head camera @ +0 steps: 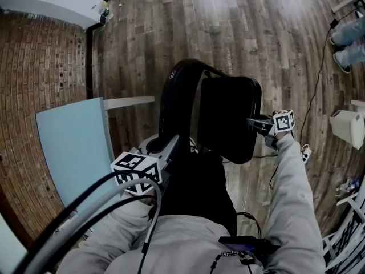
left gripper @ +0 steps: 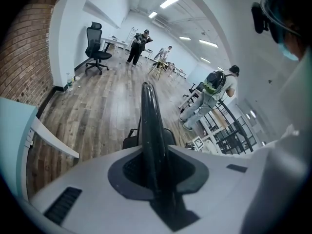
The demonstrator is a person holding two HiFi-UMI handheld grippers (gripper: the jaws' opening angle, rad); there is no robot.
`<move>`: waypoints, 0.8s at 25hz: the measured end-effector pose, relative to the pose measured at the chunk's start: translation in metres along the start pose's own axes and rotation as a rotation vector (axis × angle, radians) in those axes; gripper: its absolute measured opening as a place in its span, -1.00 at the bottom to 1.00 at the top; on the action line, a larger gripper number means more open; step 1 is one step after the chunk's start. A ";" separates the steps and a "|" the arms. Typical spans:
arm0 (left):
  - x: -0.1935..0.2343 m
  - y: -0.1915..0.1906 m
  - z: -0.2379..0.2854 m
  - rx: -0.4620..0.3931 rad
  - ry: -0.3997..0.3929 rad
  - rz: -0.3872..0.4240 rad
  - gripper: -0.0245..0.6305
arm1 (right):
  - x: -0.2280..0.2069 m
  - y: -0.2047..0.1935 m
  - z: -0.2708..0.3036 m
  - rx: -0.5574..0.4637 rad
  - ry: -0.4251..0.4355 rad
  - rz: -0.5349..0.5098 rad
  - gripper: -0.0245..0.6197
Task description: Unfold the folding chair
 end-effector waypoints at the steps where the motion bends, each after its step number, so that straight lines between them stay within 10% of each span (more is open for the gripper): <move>1: 0.005 0.000 0.000 0.000 0.001 -0.005 -0.65 | -0.004 0.001 -0.003 -0.014 0.001 -0.001 -0.48; 20: 0.034 -0.021 0.030 0.062 -0.053 -0.008 -0.66 | -0.079 -0.025 -0.054 -0.208 0.141 0.040 -0.48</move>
Point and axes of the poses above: the fingertips, and each gripper's own axes: z forward along the fingers, x to its left, y out of its top, the point moved 8 cm from there along -z, backward along the fingers, and after that the axes turned 3 degrees about y, right-handed, at the moved point
